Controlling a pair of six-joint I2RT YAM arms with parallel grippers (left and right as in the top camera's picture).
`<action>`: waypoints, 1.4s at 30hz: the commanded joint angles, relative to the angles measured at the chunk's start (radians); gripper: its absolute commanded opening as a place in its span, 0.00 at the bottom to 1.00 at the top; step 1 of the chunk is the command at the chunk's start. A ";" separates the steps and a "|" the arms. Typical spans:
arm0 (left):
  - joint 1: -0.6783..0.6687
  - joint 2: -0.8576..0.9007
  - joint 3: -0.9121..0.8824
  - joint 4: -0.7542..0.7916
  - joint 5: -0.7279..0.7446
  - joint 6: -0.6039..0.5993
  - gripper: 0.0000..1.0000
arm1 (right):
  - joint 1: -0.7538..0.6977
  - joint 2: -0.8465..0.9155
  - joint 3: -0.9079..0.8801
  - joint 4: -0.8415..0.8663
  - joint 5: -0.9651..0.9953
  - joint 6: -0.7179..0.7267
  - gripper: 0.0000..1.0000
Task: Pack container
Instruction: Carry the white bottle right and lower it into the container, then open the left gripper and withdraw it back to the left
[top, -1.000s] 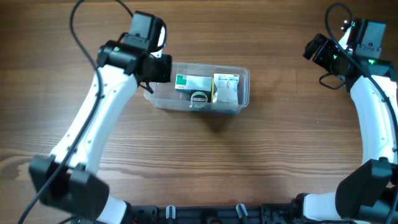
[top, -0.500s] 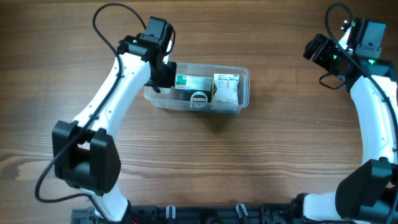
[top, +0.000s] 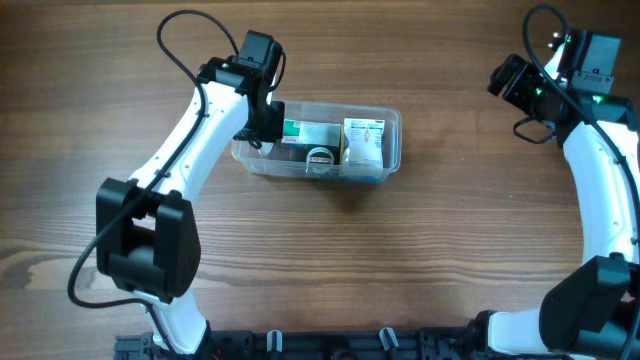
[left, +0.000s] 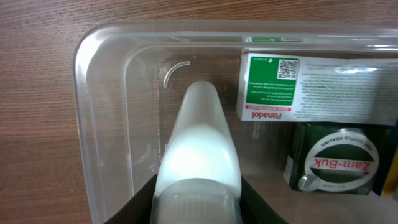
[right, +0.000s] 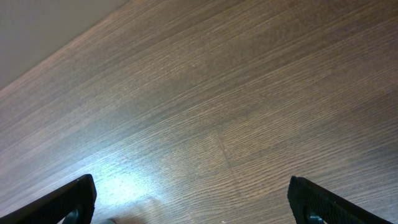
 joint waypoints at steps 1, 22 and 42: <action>0.003 0.010 0.007 0.003 -0.021 -0.027 0.33 | 0.000 0.010 0.003 0.003 -0.016 0.006 1.00; 0.003 0.045 0.007 -0.001 -0.021 -0.048 0.63 | 0.000 0.010 0.003 0.003 -0.016 0.007 1.00; 0.003 -0.189 0.157 -0.125 -0.078 -0.045 1.00 | 0.000 0.010 0.003 0.003 -0.016 0.006 1.00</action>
